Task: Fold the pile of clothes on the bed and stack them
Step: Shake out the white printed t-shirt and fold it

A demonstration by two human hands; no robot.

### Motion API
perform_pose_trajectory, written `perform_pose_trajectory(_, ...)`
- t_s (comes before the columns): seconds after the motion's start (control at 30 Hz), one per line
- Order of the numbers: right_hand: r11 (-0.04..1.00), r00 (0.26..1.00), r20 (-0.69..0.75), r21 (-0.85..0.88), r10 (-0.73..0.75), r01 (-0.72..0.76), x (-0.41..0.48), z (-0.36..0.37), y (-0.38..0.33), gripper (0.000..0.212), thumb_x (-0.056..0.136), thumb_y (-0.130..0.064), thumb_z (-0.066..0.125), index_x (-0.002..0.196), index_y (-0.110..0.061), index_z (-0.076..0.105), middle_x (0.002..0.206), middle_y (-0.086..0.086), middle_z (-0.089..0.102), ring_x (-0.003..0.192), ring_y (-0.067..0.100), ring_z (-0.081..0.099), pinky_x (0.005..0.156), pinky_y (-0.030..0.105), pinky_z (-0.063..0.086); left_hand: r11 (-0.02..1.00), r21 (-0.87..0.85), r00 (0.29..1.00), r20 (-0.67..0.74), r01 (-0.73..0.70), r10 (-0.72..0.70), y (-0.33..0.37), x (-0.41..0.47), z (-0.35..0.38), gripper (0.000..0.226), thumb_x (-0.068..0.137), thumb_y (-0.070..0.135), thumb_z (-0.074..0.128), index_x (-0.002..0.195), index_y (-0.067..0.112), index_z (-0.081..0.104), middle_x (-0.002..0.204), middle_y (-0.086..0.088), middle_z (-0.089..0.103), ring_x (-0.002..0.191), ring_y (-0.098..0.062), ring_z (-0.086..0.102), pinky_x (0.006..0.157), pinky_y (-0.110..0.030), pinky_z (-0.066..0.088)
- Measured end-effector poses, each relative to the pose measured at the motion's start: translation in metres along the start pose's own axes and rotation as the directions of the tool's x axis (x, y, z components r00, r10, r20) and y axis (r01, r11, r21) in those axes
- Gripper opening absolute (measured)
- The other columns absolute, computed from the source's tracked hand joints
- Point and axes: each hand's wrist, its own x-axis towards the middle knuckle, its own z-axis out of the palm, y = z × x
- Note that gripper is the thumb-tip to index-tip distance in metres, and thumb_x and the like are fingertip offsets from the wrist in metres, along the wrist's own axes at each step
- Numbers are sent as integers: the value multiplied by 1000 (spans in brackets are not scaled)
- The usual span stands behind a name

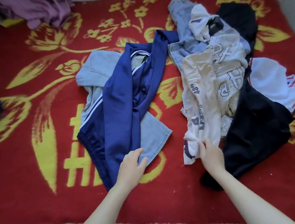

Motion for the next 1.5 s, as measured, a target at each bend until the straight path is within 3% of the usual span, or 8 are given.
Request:
perform_pose_trajectory(0.17,951,946,-239,163,-219,262,-35,-47,-81,15,94,-7,50,93,5,59,74,14,58,76,36,57,65,39,38,990,-78,992,46,-116,119,11,-7,-29,43,94,25,50,135,15,45,132,-2,52,124,-16,44,102,-28,36)
perform_pose_trajectory(0.27,864,863,-363,232,-350,448,-64,-86,-141,9,93,-2,50,87,-3,56,68,-2,51,66,10,50,64,17,39,950,-201,965,56,-239,255,12,-18,-57,47,90,25,59,134,14,46,130,-3,52,122,-14,46,99,-24,35)
perform_pose_trajectory(0.47,741,781,-416,299,-465,601,-138,-118,-260,18,94,-5,51,80,-16,52,73,-8,52,68,-11,51,67,6,39,689,-455,799,-89,-564,595,-4,-51,-138,49,63,48,70,107,47,48,109,18,57,101,6,51,86,-8,37)
perform_pose_trajectory(0.6,702,772,-426,348,-472,621,-174,-98,-312,30,94,-5,50,75,-27,52,69,-11,56,63,-6,52,63,10,40,527,-566,756,-312,-634,575,-29,-57,-187,49,67,13,74,109,29,54,109,8,61,99,10,56,85,-14,42)
perform_pose_trajectory(0.73,633,783,-457,469,-423,616,-197,-92,-341,28,94,-2,49,73,-20,56,56,-17,58,54,-3,51,53,11,39,468,-553,716,-426,-689,552,-50,-80,-251,28,60,35,60,71,9,63,65,12,60,60,3,49,59,-14,40)
perform_pose_trajectory(1.03,474,780,-458,622,-426,624,-224,-114,-398,25,94,-3,49,72,-13,57,52,-11,58,48,0,51,46,14,42,347,-563,647,-517,-751,561,-61,-138,-368,20,74,-8,69,71,12,66,54,11,63,50,0,54,49,-13,42)
perform_pose_trajectory(1.27,455,820,-357,699,-447,552,-223,-115,-407,26,95,-6,48,70,-9,56,48,-9,54,44,1,49,46,15,40,411,-490,639,-575,-769,510,-68,-161,-390,40,77,-4,67,63,33,74,61,8,69,57,-1,60,55,-14,48)
perform_pose_trajectory(1.5,442,794,-392,674,-465,592,-226,-130,-433,27,94,-10,51,68,-13,58,61,-2,57,56,8,51,55,20,43,471,-386,599,-637,-793,485,-58,-159,-414,19,86,7,60,79,23,67,62,16,68,58,4,58,58,-8,46)
